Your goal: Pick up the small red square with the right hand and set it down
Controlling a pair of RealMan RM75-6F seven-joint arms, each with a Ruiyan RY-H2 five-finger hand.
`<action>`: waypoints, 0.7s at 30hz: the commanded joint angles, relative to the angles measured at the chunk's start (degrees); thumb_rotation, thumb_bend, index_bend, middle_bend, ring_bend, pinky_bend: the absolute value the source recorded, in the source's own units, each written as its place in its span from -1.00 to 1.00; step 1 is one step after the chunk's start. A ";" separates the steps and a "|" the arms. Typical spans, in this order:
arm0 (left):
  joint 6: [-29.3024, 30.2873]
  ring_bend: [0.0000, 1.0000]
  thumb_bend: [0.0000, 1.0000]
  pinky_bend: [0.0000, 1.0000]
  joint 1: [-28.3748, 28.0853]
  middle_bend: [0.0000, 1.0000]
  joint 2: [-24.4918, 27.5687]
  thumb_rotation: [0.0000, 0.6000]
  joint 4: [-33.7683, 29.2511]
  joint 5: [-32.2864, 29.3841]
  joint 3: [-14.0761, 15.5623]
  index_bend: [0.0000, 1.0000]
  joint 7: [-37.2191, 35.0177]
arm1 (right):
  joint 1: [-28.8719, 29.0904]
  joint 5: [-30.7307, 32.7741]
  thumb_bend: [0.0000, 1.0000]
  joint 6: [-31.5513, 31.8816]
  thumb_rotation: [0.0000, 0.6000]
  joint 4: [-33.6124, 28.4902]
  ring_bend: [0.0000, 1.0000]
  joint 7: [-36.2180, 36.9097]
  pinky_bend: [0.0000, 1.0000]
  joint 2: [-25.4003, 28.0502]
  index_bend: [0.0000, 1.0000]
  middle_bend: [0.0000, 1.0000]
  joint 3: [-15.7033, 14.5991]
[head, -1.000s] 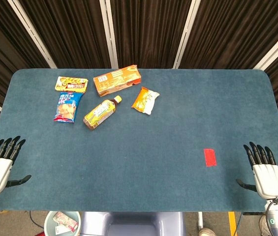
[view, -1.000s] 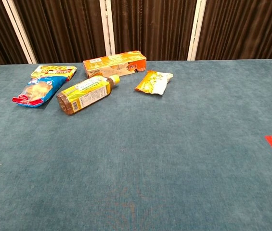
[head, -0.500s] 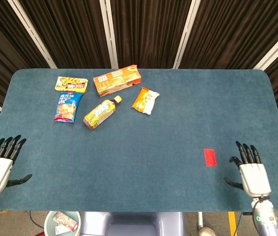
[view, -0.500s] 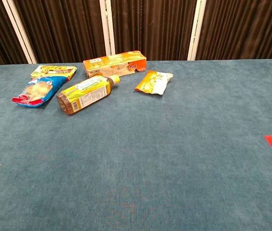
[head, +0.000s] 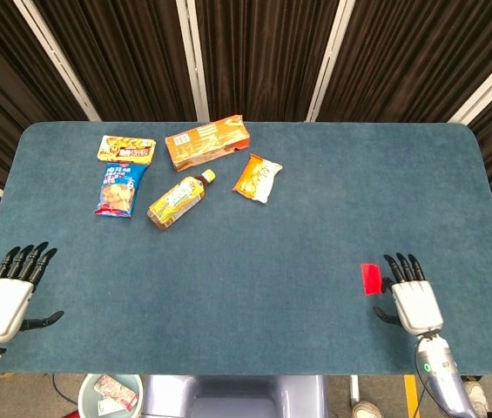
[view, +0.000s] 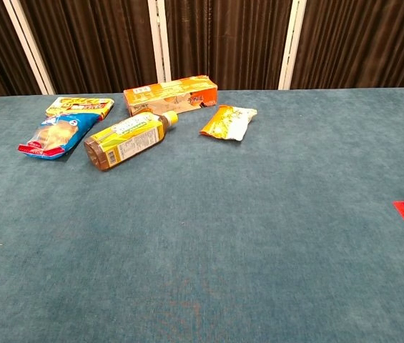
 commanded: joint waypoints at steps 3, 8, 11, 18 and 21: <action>-0.29 -1.00 -0.87 -1.00 -0.24 -1.00 -0.31 0.67 0.35 -0.17 -0.02 -1.00 0.23 | 1.28 0.88 -0.59 -1.64 1.00 3.84 -1.00 0.58 -1.00 -2.77 0.02 -0.92 0.19; -0.51 -1.00 -0.86 -1.00 -0.36 -1.00 -0.53 0.69 0.58 -0.62 -0.14 -1.00 0.32 | 1.73 1.37 -0.59 -2.00 1.00 6.64 -1.00 1.31 -1.00 -4.17 0.03 -0.91 0.37; -0.79 -1.00 -0.86 -1.00 -0.49 -1.00 -0.66 0.68 0.72 -0.93 -0.17 -1.00 0.45 | 1.97 1.69 -0.58 -2.32 1.00 8.05 -1.00 1.74 -1.00 -4.82 0.03 -0.92 0.38; -0.61 -1.00 -0.87 -1.00 -0.41 -1.00 -0.88 0.68 1.15 -0.99 -0.11 -1.00 0.32 | 2.88 2.25 -0.51 -3.82 1.00 10.93 -1.00 2.10 -1.00 -6.18 0.05 -0.92 0.33; -0.79 -1.00 -0.87 -1.00 -0.54 -1.00 -0.97 0.68 1.22 -1.31 -0.24 -1.00 0.38 | 3.32 2.65 -0.47 -4.58 1.00 12.11 -1.00 2.47 -1.00 -6.66 0.05 -0.91 0.44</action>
